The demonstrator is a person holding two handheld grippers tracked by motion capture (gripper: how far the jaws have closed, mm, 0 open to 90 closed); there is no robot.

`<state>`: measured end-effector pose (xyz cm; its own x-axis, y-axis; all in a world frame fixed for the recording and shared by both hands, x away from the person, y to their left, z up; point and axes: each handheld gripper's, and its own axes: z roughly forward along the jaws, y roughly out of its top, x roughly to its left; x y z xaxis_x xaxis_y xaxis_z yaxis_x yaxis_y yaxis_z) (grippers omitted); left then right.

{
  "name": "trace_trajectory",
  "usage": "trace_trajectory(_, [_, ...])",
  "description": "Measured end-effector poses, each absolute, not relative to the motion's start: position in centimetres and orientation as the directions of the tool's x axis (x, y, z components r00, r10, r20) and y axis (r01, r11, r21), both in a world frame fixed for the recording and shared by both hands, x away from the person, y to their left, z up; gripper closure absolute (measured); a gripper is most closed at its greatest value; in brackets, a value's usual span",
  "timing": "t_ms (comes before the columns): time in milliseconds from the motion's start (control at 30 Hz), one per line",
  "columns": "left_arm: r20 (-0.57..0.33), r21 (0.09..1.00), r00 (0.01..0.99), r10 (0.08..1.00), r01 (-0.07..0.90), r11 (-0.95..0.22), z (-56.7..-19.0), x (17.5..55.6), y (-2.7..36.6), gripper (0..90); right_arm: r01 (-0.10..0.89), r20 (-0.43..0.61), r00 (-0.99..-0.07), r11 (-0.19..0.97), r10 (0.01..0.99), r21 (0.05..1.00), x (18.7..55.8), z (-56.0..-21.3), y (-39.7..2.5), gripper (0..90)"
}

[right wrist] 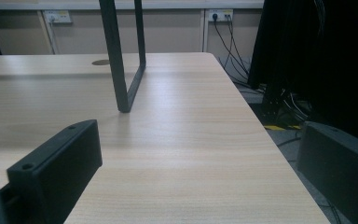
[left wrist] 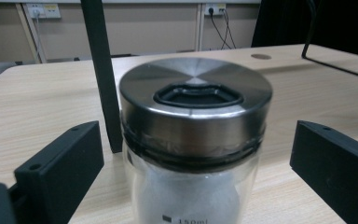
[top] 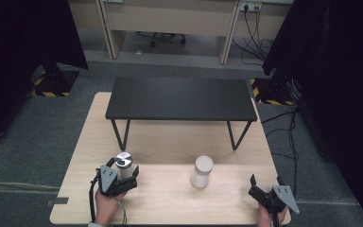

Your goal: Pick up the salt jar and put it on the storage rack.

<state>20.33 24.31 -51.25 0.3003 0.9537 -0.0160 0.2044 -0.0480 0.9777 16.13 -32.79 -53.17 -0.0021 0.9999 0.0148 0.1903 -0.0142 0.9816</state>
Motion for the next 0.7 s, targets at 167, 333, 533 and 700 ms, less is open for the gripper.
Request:
trace_trajectory(167, [-0.019,0.973,0.319,0.948,0.226,-0.057,-51.0,21.3,24.5,2.2,0.192,0.01,-0.003,-0.009,1.0,0.981,16.2,-53.1,-32.8,0.3])
trace_trajectory(333, [-0.002,0.963,0.302,0.953,0.256,-0.079,-50.7,21.6,24.1,7.7,0.192,0.009,-0.001,-0.009,1.0,0.981,16.2,-53.1,-32.7,0.3])
trace_trajectory(533, [-0.022,0.959,0.301,0.953,0.277,-0.066,-50.8,21.7,24.4,17.3,0.195,0.005,-0.001,-0.004,1.0,0.981,16.2,-53.1,-32.7,0.3])
trace_trajectory(700, [-0.028,0.957,0.318,0.948,0.283,-0.067,-50.9,22.0,24.8,27.1,0.197,0.005,-0.001,-0.004,1.0,0.98,16.2,-53.1,-32.6,0.3])
